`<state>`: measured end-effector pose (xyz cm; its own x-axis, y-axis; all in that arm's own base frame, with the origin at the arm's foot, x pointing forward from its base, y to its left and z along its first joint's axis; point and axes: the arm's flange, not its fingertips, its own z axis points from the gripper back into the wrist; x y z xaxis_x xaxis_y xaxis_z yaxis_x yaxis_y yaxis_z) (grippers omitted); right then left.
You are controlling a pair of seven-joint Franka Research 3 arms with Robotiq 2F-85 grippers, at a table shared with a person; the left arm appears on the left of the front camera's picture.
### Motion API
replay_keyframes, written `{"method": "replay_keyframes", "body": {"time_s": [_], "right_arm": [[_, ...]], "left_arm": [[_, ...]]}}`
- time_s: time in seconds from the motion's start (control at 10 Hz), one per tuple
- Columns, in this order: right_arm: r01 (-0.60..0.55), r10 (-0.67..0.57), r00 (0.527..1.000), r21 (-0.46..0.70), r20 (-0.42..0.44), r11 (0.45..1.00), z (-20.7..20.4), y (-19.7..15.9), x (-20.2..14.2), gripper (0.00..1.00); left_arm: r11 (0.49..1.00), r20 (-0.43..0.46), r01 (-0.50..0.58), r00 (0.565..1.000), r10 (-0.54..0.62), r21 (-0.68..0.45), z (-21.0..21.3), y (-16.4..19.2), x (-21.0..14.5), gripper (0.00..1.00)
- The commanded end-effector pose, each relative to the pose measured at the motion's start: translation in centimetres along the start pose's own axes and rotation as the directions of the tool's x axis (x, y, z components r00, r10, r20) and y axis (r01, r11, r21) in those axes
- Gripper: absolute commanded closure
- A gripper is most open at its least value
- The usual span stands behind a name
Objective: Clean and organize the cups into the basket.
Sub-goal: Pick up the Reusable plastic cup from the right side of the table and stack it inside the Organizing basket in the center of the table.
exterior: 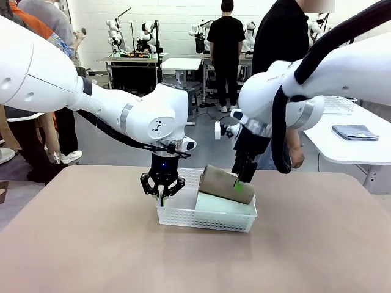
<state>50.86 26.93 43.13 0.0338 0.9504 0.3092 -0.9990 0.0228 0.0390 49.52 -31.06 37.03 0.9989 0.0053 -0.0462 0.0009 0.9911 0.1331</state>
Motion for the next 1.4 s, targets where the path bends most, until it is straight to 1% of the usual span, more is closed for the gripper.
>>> {"method": "replay_keyframes", "body": {"time_s": [0.0, 0.1, 0.2, 0.3, 0.4, 0.5, 0.7, 0.8, 0.9, 1.0, 1.3], "right_arm": [[-0.026, 0.035, 0.976, -0.047, 0.214, 0.999, 5.5, 2.7, -4.6, 0.0], [-0.032, 0.05, 0.932, -0.056, 0.359, 0.998, 8.4, 3.7, -8.7, 0.0], [-0.022, 0.048, 0.868, -0.058, 0.494, 0.998, 10.2, 3.8, -12.9, 0.0], [0.007, 0.027, 0.813, -0.056, 0.581, 0.998, 10.9, 3.5, -16.6, 0.0], [-0.004, 0.05, 0.802, -0.079, 0.595, 0.997, 11.0, 3.1, -19.6, 0.0], [0.016, 0.046, 0.812, -0.099, 0.583, 0.995, 10.1, 2.3, -22.3, 0.0], [0.055, 0.004, 0.775, -0.075, 0.632, 0.996, 8.1, 1.1, -26.0, 0.0], [0.066, -0.011, 0.775, -0.064, 0.632, 0.996, 7.6, 0.9, -26.6, 0.0], [0.055, 0.01, 0.799, -0.09, 0.601, 0.994, 7.7, 0.5, -25.5, 0.0], [0.072, -0.019, 0.793, -0.063, 0.609, 0.995, 7.5, 1.9, -27.7, 0.0], [0.072, -0.019, 0.793, -0.063, 0.609, 0.995, 7.5, 1.9, -27.7, 0.0]], "left_arm": [[1.0, -0.002, 0.004, 1.0, -0.004, 0.006, -0.1, 0.1, -0.1, 1.0], [1.0, -0.002, 0.004, 1.0, -0.004, 0.006, -0.1, 0.1, -0.1, 1.0], [1.0, -0.002, 0.004, 1.0, -0.004, 0.006, -0.1, 0.1, -0.1, 1.0], [1.0, -0.002, 0.004, 1.0, -0.004, 0.006, -0.1, 0.1, -0.1, 1.0], [1.0, -0.002, 0.004, 1.0, -0.004, 0.006, -0.1, 0.1, -0.1, 1.0], [1.0, -0.002, 0.004, 1.0, -0.004, 0.006, -0.1, 0.1, -0.1, 1.0], [1.0, -0.002, 0.004, 1.0, -0.004, 0.006, -0.1, 0.1, -0.1, 1.0], [1.0, -0.002, 0.004, 1.0, -0.004, 0.006, -0.1, 0.1, -0.1, 1.0], [1.0, -0.002, 0.004, 1.0, -0.004, 0.006, -0.1, 0.1, -0.1, 1.0], [1.0, -0.002, 0.004, 1.0, -0.004, 0.006, -0.1, 0.1, -0.1, 1.0], [1.0, -0.002, 0.004, 1.0, -0.004, 0.006, -0.1, 0.1, -0.1, 1.0]]}}
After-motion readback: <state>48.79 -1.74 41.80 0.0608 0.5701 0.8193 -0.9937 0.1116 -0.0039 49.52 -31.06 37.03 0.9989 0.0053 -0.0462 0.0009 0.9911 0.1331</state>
